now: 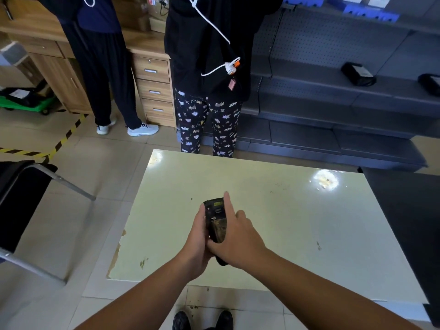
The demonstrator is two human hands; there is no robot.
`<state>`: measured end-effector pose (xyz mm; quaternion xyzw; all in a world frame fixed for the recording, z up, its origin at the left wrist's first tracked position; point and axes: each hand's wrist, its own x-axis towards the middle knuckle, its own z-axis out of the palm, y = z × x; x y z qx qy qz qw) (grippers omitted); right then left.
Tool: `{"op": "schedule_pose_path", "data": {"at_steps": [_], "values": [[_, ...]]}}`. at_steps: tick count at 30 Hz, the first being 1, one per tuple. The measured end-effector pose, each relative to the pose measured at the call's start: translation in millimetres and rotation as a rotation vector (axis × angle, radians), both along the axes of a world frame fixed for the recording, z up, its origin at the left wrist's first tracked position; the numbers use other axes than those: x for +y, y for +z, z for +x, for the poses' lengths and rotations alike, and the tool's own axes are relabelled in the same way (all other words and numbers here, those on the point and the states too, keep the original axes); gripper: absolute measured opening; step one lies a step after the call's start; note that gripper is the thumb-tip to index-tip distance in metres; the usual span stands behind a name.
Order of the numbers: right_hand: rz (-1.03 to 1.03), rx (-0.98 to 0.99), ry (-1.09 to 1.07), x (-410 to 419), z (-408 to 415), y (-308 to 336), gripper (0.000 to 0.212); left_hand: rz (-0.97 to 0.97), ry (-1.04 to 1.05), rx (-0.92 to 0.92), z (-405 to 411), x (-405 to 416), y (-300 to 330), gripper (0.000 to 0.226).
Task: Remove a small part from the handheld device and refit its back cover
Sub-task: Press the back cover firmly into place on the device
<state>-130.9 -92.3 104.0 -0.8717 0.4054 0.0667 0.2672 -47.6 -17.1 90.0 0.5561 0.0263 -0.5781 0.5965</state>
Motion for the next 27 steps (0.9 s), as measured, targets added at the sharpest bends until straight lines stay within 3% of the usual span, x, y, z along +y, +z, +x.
{"op": "schedule_pose_path", "data": {"at_steps": [5, 8, 11, 19, 27], "values": [[-0.03, 0.097, -0.011, -3, 27, -9, 0.103, 0.057, -0.085, -0.038, 17, -4, -12, 0.06], [0.034, 0.098, -0.062, -12, 36, -18, 0.091, 0.109, -0.156, -0.184, 27, -6, -18, 0.063], [0.067, 0.163, -0.128, -24, 44, -34, 0.096, 0.201, -0.164, -0.335, 42, -6, -30, 0.062], [0.026, 0.345, -0.14, -41, 65, -102, 0.092, 0.351, -0.083, -0.225, 70, 21, -83, 0.048], [-0.007, 0.43, -0.083, -33, 73, -137, 0.096, 0.375, -0.199, -0.269, 71, 42, -103, 0.027]]}}
